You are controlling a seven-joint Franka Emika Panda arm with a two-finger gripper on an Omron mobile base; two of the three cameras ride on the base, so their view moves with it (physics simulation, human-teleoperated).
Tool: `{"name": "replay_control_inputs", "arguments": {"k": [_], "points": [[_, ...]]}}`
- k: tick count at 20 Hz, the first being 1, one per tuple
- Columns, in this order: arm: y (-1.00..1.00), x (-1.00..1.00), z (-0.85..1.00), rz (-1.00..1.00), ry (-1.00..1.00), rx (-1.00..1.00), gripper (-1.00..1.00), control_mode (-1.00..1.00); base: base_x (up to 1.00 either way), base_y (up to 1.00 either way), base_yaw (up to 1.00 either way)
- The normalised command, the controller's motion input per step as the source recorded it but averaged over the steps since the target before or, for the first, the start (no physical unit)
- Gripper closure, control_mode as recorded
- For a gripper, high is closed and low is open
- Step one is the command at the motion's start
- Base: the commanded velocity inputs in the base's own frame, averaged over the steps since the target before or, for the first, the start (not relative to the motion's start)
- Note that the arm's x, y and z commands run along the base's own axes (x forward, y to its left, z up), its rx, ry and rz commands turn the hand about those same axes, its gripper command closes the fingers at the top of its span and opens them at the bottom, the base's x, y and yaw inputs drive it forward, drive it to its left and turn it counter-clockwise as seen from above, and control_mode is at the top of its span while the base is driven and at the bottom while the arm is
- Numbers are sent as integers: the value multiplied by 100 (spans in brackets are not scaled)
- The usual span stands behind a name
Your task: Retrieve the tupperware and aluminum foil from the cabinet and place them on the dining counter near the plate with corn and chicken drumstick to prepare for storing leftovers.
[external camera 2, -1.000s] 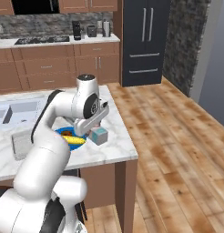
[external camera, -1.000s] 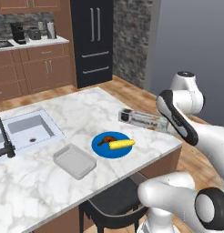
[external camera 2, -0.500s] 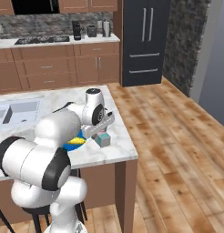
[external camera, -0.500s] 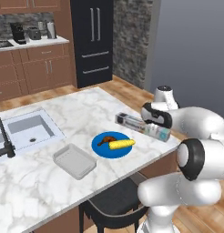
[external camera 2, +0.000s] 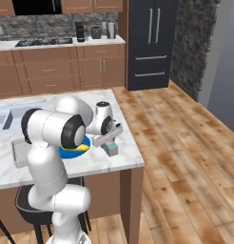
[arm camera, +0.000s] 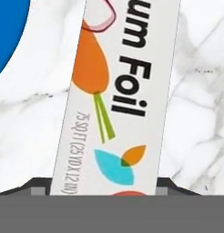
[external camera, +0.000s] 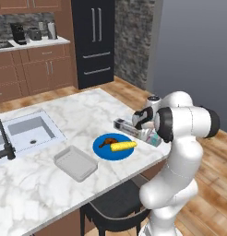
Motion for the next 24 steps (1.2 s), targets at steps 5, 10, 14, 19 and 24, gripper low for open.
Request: {"name": "replay_control_inputs", "arguments": {"k": [5, 10, 14, 19, 24], "points": [[8, 62, -42, 0, 2, 0, -100, -100, 0, 0, 0], [0, 36, 17, 0, 0, 0, -100, -100, 0, 0, 0], [0, -19, 64, 0, 0, 0, -100, -100, 0, 0, 0], [10, -81, 87, 0, 0, -5, -100, -100, 0, 0, 0], [24, -100, 86, 0, -9, -10, -100, -100, 0, 0, 0]]}}
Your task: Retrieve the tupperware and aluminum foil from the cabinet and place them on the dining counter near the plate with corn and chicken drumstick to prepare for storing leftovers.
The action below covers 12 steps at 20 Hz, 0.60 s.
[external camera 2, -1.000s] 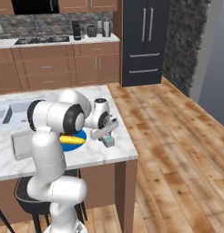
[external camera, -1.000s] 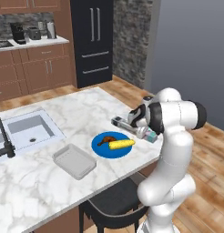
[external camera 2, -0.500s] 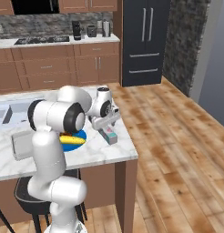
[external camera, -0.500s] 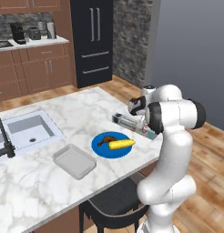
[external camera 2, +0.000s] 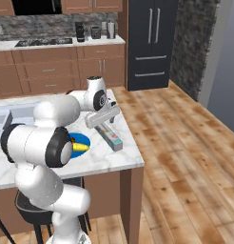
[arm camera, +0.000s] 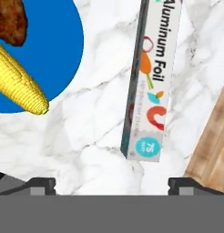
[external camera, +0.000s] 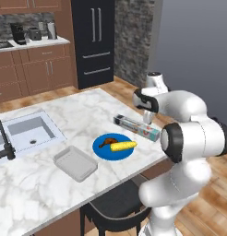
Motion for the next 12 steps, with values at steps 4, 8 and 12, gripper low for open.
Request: {"name": "replay_control_inputs", "arguments": {"k": [4, 8, 12], "points": [[28, -100, 78, 0, -33, -12, -100, -100, 0, 0, 0], [31, -100, 75, 0, -50, -13, -100, -100, 0, 0, 0], [28, -100, 75, 0, -49, -12, -100, -100, 0, 0, 0]]}}
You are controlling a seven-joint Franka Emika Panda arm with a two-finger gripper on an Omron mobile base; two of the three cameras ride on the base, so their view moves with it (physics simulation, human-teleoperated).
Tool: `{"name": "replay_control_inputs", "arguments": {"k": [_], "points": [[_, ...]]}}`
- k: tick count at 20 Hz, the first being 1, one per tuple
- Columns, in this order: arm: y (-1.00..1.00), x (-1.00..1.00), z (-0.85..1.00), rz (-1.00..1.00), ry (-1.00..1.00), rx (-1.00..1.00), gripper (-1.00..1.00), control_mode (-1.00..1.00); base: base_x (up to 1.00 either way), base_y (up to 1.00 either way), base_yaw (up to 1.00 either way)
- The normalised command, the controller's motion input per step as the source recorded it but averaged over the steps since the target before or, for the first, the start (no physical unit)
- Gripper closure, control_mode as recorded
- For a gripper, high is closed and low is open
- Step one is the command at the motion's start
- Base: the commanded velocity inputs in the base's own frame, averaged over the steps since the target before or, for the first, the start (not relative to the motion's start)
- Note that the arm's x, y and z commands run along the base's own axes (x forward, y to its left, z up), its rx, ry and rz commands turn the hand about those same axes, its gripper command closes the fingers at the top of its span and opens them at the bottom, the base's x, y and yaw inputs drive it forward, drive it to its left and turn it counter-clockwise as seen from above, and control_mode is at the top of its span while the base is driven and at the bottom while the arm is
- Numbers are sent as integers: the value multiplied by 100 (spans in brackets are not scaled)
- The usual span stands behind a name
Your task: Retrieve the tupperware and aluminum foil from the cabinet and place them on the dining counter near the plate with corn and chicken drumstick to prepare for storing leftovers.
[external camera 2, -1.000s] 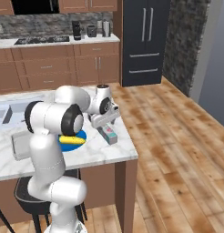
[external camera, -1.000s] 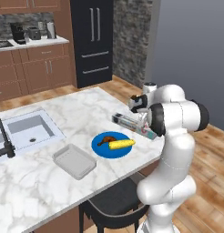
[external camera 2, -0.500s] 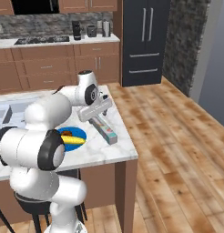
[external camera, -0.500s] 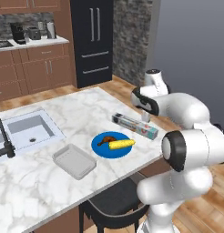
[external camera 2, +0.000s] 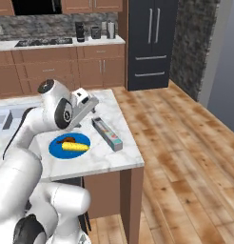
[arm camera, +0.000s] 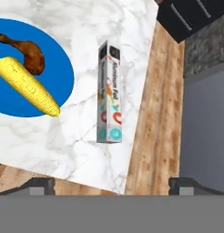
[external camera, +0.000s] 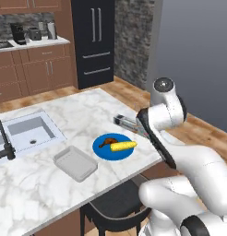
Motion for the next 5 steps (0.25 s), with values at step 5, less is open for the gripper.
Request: {"name": "replay_control_inputs", "arguments": {"k": [5], "points": [[27, -100, 87, 0, -35, -6, -100, -100, 0, 0, 0]]}}
